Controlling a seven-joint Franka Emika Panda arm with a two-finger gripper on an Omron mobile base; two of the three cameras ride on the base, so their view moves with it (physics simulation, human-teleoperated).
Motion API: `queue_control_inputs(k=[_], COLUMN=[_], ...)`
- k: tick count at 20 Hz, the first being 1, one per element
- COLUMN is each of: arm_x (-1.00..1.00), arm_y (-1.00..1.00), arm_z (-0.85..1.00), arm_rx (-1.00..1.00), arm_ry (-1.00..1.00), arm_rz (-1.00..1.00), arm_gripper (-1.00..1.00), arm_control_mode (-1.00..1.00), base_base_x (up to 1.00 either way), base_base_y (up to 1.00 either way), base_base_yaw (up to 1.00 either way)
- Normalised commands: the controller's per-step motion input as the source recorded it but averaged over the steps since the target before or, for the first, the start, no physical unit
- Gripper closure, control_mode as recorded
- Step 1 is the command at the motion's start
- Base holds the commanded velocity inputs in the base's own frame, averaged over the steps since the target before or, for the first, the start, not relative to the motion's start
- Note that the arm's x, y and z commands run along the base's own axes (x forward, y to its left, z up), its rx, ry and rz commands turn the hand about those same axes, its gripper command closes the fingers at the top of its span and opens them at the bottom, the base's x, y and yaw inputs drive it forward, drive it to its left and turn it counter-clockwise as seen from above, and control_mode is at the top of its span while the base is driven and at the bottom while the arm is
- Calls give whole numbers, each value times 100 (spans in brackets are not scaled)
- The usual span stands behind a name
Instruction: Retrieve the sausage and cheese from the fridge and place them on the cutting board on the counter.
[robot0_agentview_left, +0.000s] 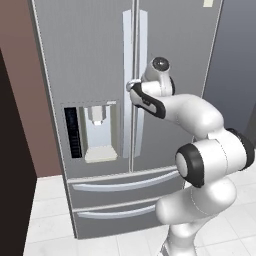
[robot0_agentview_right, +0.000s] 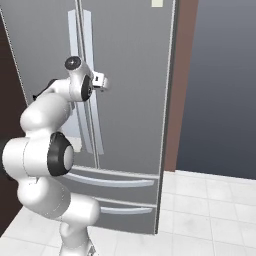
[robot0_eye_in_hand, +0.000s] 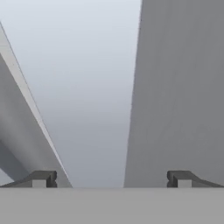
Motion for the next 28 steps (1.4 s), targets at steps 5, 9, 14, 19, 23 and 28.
queue_control_inputs(k=[5, 9, 14, 19, 23, 28], arm_x=[0, 0, 0, -4, -9, 0], arm_y=[0, 0, 0, 0, 0, 0], arm_z=[0, 0, -5, -4, -2, -3], arm_rx=[9, 7, 0, 0, 0, 0], arm_ry=[0, 0, -5, -6, -7, -4], arm_rz=[0, 0, 0, 1, 1, 1], arm_gripper=[-100, -100, -100, -100, -100, -100], arm_control_mode=[-100, -100, -100, -100, -100, -100], base_base_x=[0, 0, 0, 0, 0, 0], base_base_y=[0, 0, 0, 0, 0, 0], base_base_yaw=[0, 0, 0, 0, 0, 0])
